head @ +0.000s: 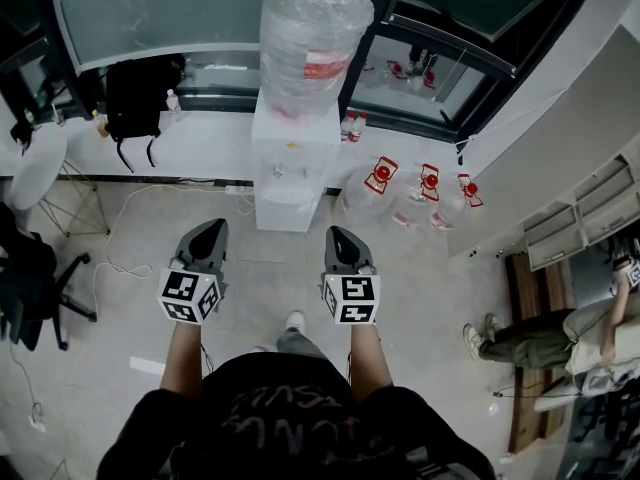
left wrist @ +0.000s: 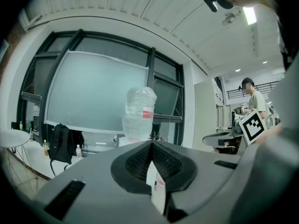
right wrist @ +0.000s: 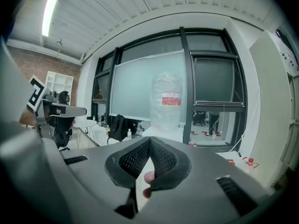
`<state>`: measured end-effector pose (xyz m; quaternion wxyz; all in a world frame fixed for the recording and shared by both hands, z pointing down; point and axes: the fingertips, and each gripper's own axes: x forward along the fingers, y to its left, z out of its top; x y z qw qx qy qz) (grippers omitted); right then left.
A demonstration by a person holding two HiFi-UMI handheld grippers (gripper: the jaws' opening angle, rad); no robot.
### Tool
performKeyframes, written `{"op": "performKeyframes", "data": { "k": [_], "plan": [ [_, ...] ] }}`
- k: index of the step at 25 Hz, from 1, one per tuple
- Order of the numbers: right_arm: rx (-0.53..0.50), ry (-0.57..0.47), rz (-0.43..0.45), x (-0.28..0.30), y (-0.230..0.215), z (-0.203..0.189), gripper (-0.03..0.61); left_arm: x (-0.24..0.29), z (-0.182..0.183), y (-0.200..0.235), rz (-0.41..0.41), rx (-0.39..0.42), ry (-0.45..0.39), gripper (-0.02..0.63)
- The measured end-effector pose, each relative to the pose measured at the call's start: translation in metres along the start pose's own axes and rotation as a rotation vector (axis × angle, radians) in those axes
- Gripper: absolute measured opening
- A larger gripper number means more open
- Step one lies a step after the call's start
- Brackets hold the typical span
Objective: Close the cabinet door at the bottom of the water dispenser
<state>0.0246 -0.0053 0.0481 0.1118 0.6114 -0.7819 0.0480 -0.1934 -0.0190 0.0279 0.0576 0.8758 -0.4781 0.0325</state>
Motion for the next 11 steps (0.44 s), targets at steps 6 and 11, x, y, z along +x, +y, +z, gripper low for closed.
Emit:
{"op": "performKeyframes", "data": {
  "k": [6, 11],
  "plan": [
    [-0.004, -0.014, 0.001, 0.0023, -0.0004, 0.0053, 0.012, 0.0037, 0.0034, -0.0030, -0.004, 0.023, -0.002, 0.014],
    [-0.007, -0.010, 0.003, 0.0039, -0.0010, 0.0065, 0.012, 0.0035, 0.0061, -0.0043, -0.014, 0.011, -0.016, 0.014]
  ]
}}
